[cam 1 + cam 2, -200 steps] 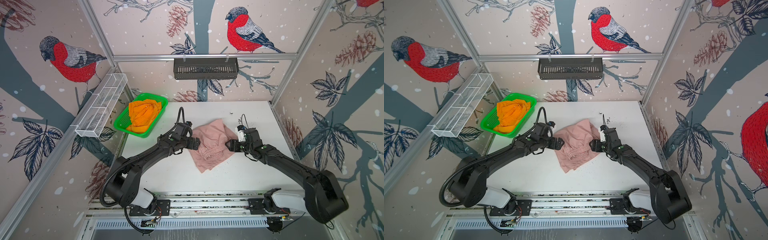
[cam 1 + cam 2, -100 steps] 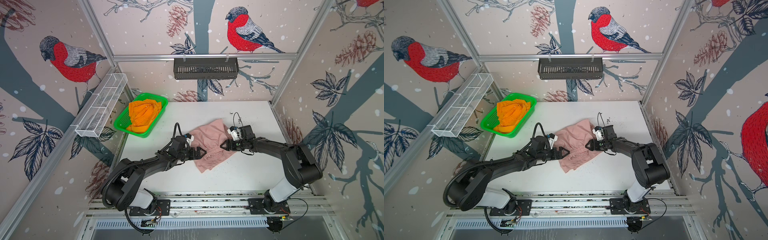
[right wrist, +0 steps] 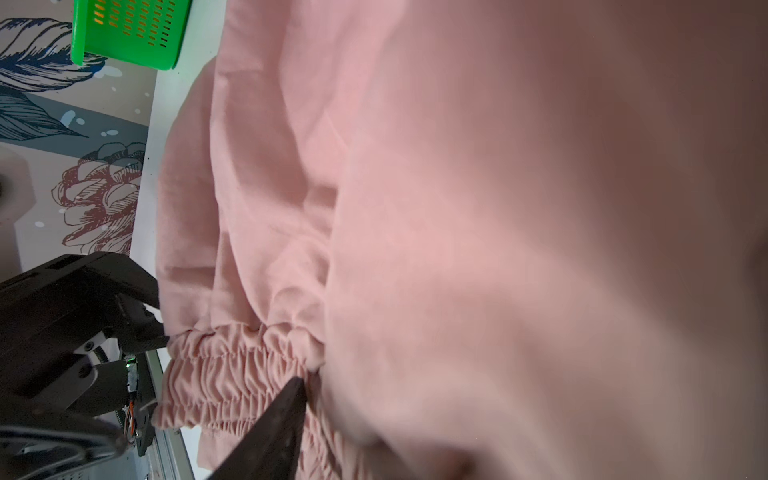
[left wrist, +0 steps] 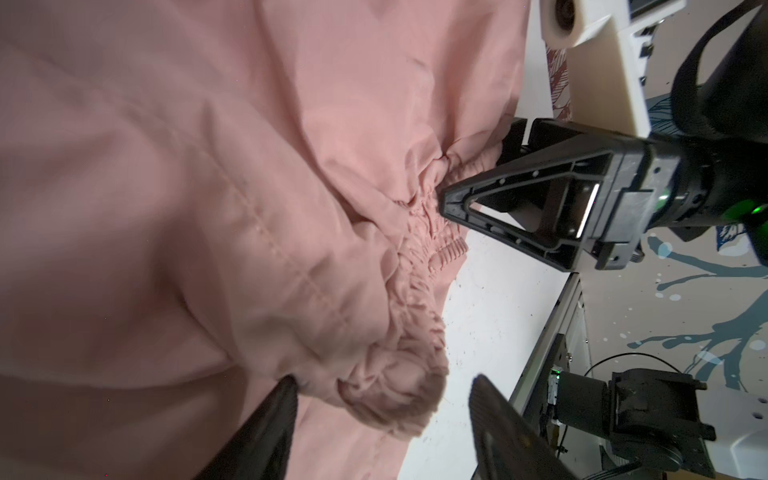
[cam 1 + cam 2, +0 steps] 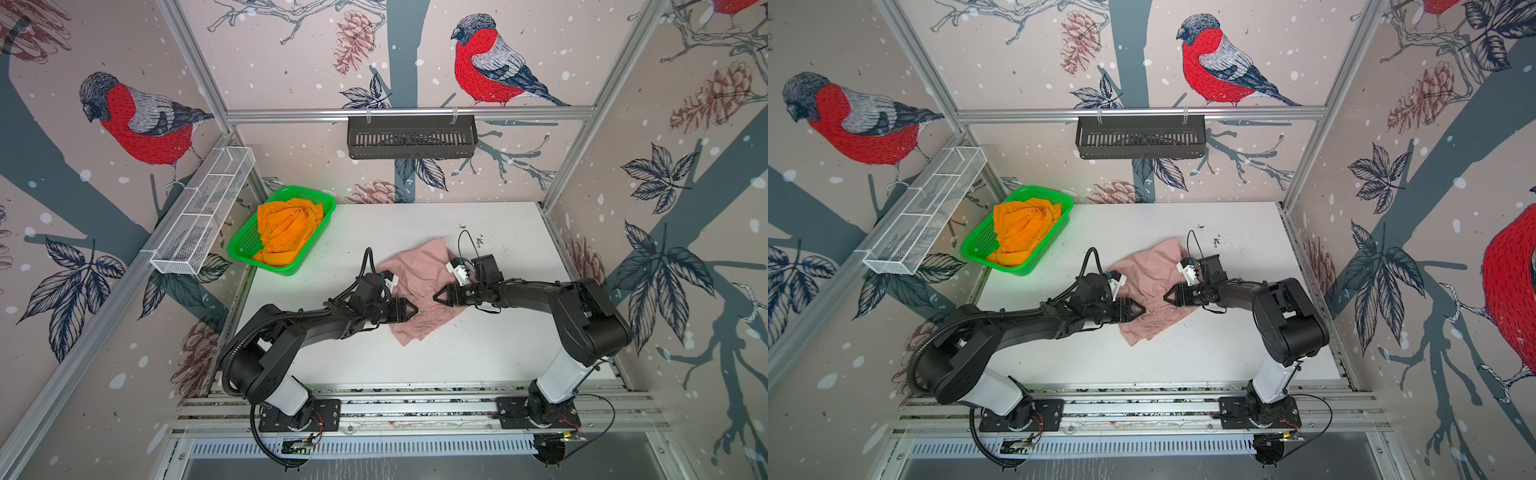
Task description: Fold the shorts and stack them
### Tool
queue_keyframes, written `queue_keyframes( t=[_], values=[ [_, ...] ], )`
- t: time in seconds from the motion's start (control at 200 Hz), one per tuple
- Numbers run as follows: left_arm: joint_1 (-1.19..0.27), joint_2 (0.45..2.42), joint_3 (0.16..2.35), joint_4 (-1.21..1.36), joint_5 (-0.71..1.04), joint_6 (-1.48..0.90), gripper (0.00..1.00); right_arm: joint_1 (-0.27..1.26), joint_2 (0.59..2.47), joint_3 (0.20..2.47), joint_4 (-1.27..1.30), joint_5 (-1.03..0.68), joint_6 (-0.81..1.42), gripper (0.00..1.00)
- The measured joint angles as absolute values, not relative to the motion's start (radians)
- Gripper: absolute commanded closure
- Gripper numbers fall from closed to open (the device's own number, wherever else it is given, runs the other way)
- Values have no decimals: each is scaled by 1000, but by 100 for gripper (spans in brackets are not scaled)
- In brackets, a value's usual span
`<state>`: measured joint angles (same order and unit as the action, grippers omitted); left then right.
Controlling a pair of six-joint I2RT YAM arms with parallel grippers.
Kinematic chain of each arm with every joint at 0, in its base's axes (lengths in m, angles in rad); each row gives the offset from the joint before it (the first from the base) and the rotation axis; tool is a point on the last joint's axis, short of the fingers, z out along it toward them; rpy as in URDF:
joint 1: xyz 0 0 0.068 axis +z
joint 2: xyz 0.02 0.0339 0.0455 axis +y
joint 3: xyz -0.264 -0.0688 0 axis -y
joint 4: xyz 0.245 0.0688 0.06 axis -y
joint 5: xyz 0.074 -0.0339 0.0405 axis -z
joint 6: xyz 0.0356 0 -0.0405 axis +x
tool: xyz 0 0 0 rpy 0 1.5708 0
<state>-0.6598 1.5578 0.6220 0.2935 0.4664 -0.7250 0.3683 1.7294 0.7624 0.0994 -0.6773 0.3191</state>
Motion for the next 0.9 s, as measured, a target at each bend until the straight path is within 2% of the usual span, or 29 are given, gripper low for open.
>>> queue_keyframes(
  t=[0.14,0.235,0.335,0.615,0.76,0.79,0.865,0.9],
  values=[
    [-673,1584,637,275,465,-712,86,379,1729,763,105,-679,335,74],
    [-675,1588,656,255,461,-702,100,385,1697,771,83,-675,338,80],
    [-675,1583,671,227,448,-694,100,394,1654,784,55,-662,338,85],
    [-706,1508,690,152,438,-672,100,422,1575,776,-34,-620,364,85],
    [-754,1507,694,130,419,-655,100,422,1570,730,-56,-595,369,64],
    [-764,1514,694,130,418,-654,92,421,1577,722,-60,-588,369,60],
    [-782,1543,693,130,417,-651,64,411,1588,712,-80,-567,370,47],
    [-788,1558,693,128,417,-647,60,402,1582,709,-93,-555,370,43]
  ],
)
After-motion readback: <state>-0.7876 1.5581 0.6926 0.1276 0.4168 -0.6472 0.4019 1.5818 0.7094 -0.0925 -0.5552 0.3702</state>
